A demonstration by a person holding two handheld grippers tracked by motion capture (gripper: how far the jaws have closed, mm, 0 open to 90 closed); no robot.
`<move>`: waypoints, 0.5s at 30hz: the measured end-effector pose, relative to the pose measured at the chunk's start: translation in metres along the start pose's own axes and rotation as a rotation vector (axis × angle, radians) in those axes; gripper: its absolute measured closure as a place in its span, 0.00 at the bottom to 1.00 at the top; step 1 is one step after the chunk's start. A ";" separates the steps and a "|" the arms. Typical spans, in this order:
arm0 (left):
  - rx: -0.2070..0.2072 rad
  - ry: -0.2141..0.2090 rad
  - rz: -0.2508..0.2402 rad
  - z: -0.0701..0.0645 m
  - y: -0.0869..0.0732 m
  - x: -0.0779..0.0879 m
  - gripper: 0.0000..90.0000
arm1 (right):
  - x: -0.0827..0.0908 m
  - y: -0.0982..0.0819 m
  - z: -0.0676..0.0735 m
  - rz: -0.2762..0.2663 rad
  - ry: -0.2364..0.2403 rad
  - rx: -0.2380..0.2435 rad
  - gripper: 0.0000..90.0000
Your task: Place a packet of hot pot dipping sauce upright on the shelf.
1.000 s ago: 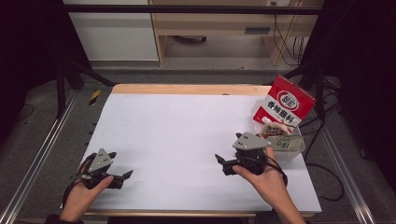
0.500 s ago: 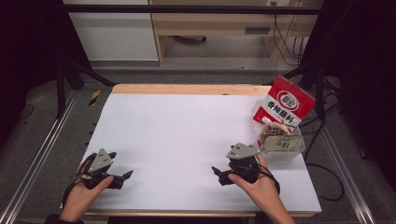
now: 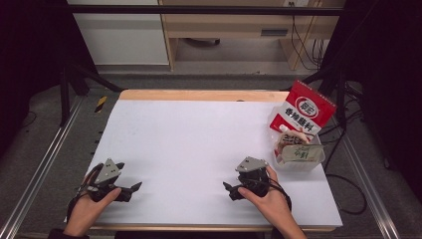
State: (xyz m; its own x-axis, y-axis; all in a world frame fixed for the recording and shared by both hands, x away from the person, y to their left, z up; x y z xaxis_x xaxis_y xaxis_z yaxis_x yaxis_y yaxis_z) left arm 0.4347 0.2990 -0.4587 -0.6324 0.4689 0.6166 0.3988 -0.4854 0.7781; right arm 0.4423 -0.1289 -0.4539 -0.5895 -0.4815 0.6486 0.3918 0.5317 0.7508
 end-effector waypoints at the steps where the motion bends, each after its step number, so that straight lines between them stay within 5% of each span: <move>1: -0.001 0.000 0.000 0.000 0.000 0.000 0.09 | -0.002 0.000 -0.001 0.001 -0.002 -0.005 0.07; 15: -0.004 0.008 0.009 0.001 0.000 -0.001 0.07 | -0.028 0.001 -0.013 -0.017 -0.017 -0.102 0.08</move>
State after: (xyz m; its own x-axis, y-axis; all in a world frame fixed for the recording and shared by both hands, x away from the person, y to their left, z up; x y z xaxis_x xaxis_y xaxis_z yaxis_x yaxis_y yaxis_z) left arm 0.4353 0.2992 -0.4592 -0.6337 0.4588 0.6229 0.4020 -0.4926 0.7719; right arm 0.4683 -0.1234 -0.4693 -0.6077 -0.4776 0.6345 0.4516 0.4494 0.7708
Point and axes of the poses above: each handheld gripper's, and its own axes: x roughly backward along the jaws, y roughly out of its top, z roughly to its left, the point moved 1 cm from there along -x, roughly forward along the jaws, and after that the axes turned 2 degrees about x, right-handed, at the moved point
